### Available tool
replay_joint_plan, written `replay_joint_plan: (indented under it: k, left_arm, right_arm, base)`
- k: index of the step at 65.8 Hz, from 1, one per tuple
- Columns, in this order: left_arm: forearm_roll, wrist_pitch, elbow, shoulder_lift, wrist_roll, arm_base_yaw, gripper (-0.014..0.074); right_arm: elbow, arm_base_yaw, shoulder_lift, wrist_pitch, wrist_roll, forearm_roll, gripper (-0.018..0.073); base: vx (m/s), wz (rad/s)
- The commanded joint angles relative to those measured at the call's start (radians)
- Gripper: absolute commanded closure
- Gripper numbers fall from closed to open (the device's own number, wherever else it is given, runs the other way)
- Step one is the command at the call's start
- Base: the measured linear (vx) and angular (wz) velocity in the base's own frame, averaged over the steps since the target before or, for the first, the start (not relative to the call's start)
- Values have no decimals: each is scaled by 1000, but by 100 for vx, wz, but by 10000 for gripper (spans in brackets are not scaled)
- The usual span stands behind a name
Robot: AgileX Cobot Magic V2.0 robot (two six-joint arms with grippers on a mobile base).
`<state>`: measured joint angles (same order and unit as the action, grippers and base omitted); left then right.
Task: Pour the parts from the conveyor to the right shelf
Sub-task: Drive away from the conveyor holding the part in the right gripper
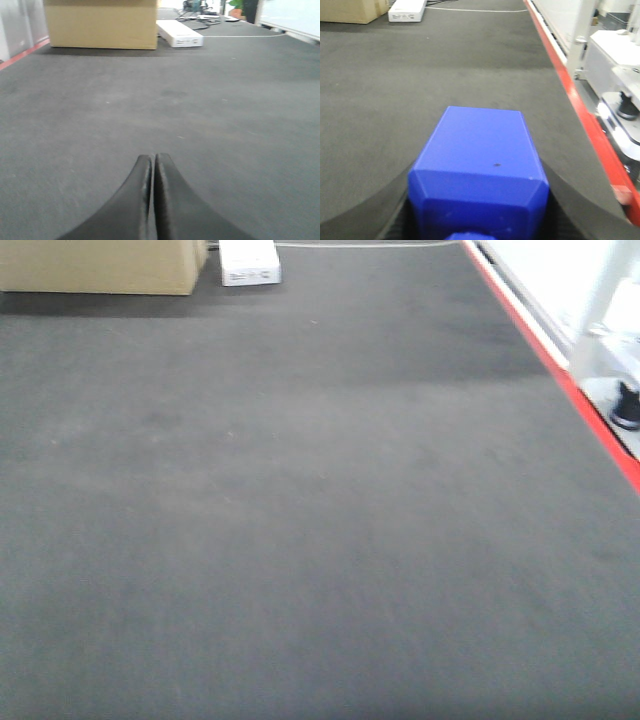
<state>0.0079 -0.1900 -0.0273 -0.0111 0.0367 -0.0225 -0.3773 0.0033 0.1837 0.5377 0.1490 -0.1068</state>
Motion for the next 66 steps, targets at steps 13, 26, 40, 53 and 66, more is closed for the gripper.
replay_joint_plan:
  k: [13,26,40,53,66]
  left_arm:
    - [-8,72,19,-14,8,-3,603]
    - [-8,72,19,-14,8,-3,603]
    - [-8,72,19,-14,8,-3,603]
    - [-8,72,19,-14,8,-3,603]
    - [-8,72,19,-14,8,-3,603]
  right_arm:
    - [-27,-5,21,-78,0,6,564]
    - [-27,-5,21,-78,0,6,564]
    - [-27,-5,21,-78,0,6,564]
    - [-27,-5,21,-78,0,6,564]
    - [-27,-5,21,-79,0,6,564]
  base:
    - [-31,-34]
    - [-35,-58]
    - [-39,-61]
    - [-40,-61]
    - [-40,-67]
